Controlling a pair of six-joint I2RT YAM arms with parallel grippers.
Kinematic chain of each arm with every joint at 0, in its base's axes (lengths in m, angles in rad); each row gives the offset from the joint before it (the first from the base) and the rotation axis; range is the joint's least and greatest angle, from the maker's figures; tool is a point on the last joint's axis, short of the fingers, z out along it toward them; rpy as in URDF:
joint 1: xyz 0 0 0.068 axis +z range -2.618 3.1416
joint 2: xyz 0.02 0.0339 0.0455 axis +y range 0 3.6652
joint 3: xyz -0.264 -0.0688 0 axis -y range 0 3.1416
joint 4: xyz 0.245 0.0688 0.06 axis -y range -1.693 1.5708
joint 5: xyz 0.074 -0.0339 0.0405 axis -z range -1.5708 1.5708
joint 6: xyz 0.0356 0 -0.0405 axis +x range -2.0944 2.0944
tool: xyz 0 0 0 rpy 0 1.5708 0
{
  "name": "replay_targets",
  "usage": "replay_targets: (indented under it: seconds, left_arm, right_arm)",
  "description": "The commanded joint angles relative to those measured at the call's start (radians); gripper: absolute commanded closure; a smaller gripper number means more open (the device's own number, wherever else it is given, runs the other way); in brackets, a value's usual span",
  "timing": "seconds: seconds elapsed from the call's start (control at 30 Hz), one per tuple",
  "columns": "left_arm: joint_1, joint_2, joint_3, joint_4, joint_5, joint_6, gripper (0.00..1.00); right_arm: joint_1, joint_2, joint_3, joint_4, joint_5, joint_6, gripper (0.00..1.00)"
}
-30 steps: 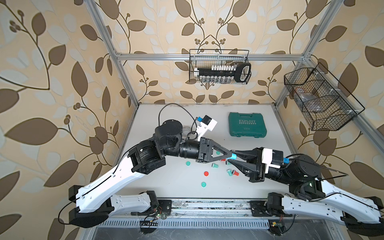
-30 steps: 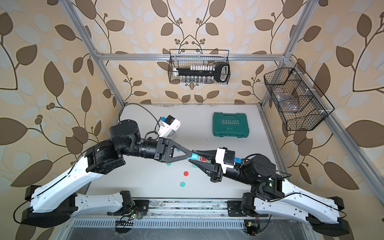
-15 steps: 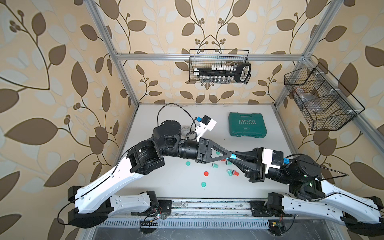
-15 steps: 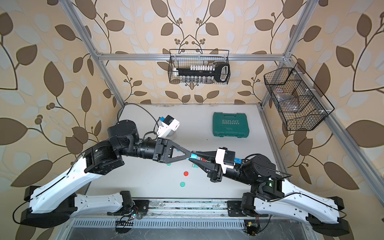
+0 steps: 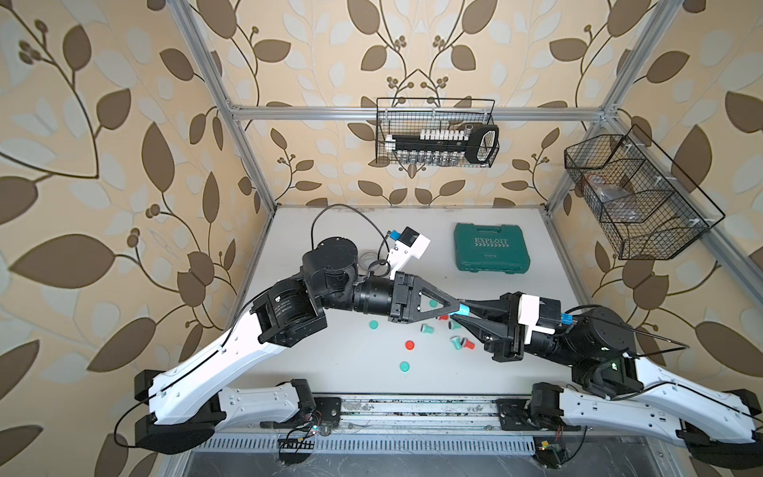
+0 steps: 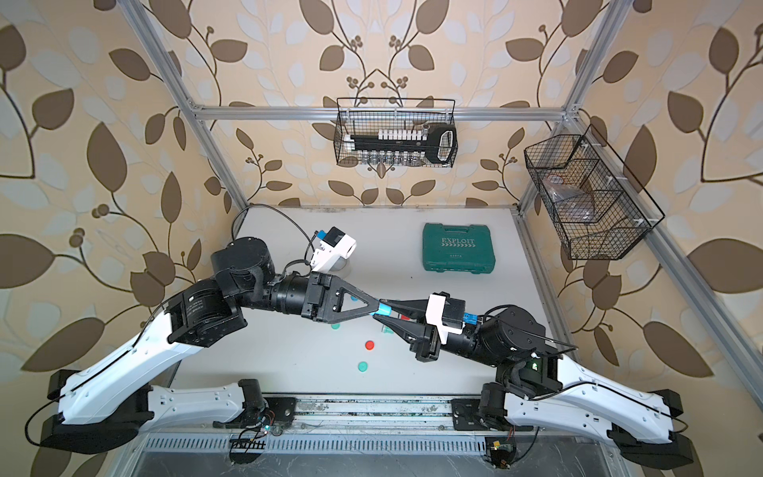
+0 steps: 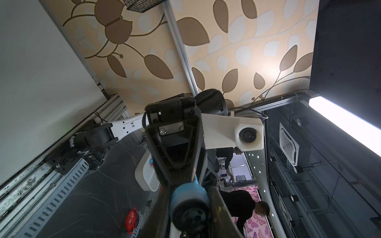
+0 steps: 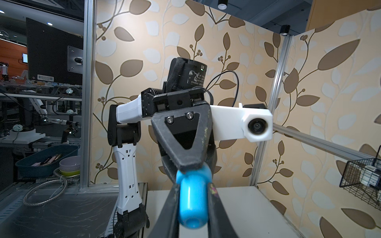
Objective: Close the stamp cap
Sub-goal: Pick up the stamp from the center of the board.
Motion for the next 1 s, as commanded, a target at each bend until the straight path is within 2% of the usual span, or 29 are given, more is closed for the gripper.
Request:
replay_targets:
  seconds: [0.0, 0.17, 0.27, 0.37, 0.97]
  left_arm:
    - [-0.010, -0.013, 0.009, 0.067, 0.032, 0.001, 0.94]
    - [-0.010, -0.013, 0.006, 0.058, 0.034, 0.003, 0.94]
    - [-0.010, -0.013, 0.005, 0.056, 0.034, 0.003, 0.94]
    - [-0.010, -0.012, 0.002, 0.054, 0.034, 0.003, 0.94]
    - [-0.010, -0.009, -0.002, 0.059, 0.040, 0.003, 0.94]
  right_arm:
    - [0.000, 0.012, 0.010, 0.010, -0.019, 0.015, 0.81]
    - [0.001, 0.005, 0.010, 0.021, -0.021, 0.015, 0.84]
    - [0.001, -0.008, 0.004, 0.032, -0.018, 0.016, 0.77]
    - [0.001, -0.019, -0.002, 0.043, -0.012, 0.022, 0.76]
    - [0.001, 0.006, 0.011, 0.025, 0.009, 0.040, 0.79]
